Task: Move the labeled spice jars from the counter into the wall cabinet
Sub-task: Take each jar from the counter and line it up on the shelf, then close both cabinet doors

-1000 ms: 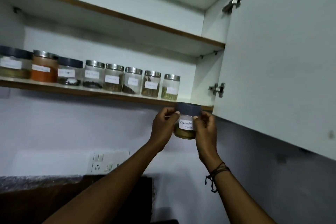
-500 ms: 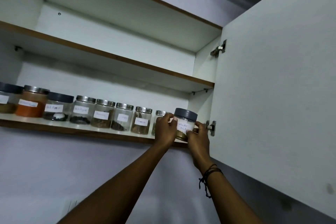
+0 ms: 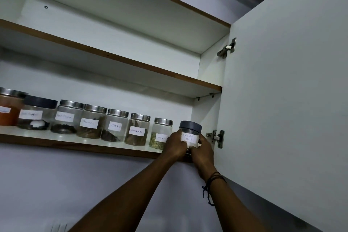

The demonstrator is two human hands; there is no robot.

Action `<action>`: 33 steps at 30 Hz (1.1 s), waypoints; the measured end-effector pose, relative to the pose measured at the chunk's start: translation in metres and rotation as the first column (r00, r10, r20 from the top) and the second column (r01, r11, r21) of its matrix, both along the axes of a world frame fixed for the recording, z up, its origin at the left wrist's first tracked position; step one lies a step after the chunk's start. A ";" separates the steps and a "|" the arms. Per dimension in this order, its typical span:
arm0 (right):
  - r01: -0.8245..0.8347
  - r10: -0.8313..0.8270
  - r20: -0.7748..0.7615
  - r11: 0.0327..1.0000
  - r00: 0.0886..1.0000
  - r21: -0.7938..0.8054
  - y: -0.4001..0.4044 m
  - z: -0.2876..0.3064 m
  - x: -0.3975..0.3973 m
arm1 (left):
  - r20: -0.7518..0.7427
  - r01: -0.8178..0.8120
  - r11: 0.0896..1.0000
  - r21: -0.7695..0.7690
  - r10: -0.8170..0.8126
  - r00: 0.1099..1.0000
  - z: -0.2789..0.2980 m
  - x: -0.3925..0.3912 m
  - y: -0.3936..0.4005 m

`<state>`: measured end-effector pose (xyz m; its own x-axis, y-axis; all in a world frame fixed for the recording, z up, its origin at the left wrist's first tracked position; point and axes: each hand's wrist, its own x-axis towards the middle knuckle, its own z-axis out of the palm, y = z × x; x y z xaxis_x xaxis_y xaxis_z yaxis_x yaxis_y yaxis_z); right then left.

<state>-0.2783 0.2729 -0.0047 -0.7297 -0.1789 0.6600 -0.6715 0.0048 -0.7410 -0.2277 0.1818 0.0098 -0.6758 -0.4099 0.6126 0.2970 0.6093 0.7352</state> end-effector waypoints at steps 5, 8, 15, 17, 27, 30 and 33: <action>0.017 -0.017 -0.012 0.998 1.000 0.054 -0.005 0.004 -0.017 | 0.046 0.022 1.000 0.001 -0.022 0.999 -0.002 -0.015 -0.006; 0.048 -0.046 -0.016 0.988 0.999 0.147 -0.008 0.006 -0.025 | 0.081 -0.015 1.000 -0.026 0.017 0.997 -0.002 -0.021 -0.008; 0.074 -0.071 -0.021 0.920 0.997 0.384 -0.013 0.005 -0.032 | 0.175 -0.032 0.992 -0.126 0.054 0.983 0.001 -0.023 -0.011; 0.085 -0.079 -0.032 0.904 0.996 0.419 -0.012 0.005 -0.031 | 0.163 -0.054 0.988 -0.147 0.078 0.984 -0.001 -0.023 -0.011; 0.156 -0.037 -0.327 0.926 0.944 0.344 0.033 0.016 0.021 | -0.092 0.069 0.995 -0.078 -0.076 0.993 0.003 -0.002 0.023; 0.243 -0.090 -0.427 0.916 0.900 0.320 0.059 0.034 0.049 | -0.158 0.107 0.988 -0.115 -0.125 0.979 0.022 0.015 0.042; 0.367 -0.184 -0.541 0.895 0.820 0.252 0.092 0.056 0.083 | -0.264 0.167 0.978 -0.127 -0.196 0.944 0.044 0.036 0.072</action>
<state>-0.1949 0.3650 0.0509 -0.3748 -0.2937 0.8794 -0.8741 0.4281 -0.2296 -0.1913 0.2541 0.0534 -0.5336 -0.2216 0.8162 0.5903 0.5936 0.5470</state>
